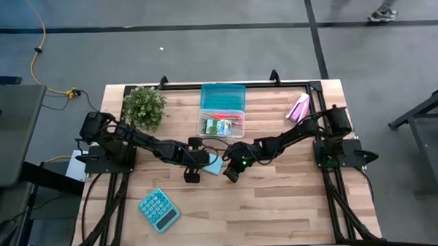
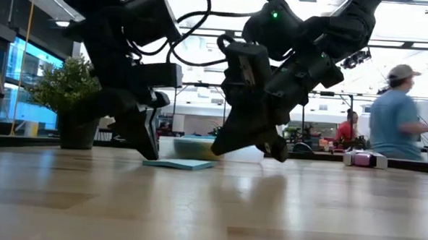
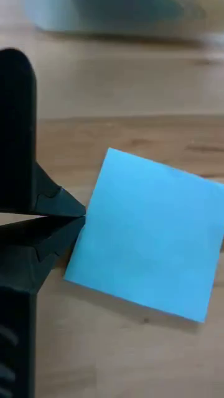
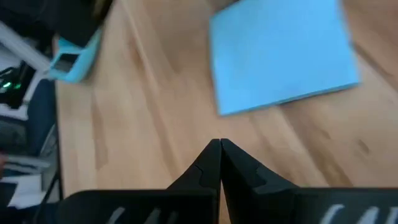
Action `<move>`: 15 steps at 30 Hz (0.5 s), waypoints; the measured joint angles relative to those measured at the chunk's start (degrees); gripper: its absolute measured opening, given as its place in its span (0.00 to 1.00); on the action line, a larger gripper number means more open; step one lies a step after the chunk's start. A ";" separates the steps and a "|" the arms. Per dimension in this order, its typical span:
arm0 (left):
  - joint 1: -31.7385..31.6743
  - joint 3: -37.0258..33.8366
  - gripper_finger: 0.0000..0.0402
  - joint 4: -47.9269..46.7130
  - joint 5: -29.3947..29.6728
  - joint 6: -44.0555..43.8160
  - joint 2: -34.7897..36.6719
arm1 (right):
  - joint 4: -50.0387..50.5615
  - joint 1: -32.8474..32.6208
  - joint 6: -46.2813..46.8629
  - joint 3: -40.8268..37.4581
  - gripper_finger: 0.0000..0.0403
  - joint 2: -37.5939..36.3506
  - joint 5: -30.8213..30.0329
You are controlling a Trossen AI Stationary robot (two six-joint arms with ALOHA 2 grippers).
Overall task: Pack school essentials
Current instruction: Put the blue sticky note in the supply box
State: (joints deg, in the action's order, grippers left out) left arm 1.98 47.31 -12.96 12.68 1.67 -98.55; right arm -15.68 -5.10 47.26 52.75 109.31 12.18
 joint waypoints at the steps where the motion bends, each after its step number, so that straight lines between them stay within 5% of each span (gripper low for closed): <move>1: -0.24 0.00 0.00 0.06 -1.17 0.00 -0.01 | 0.00 -0.02 0.40 0.00 0.00 0.22 -0.60; 15: 4.37 0.03 0.00 6.17 -7.23 -13.36 -1.89 | 1.82 3.36 -3.69 0.00 0.00 -0.41 -1.97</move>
State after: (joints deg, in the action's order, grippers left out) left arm 6.35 47.34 -6.80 5.44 -11.69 -100.44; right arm -13.86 -1.74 43.57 52.75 108.90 10.21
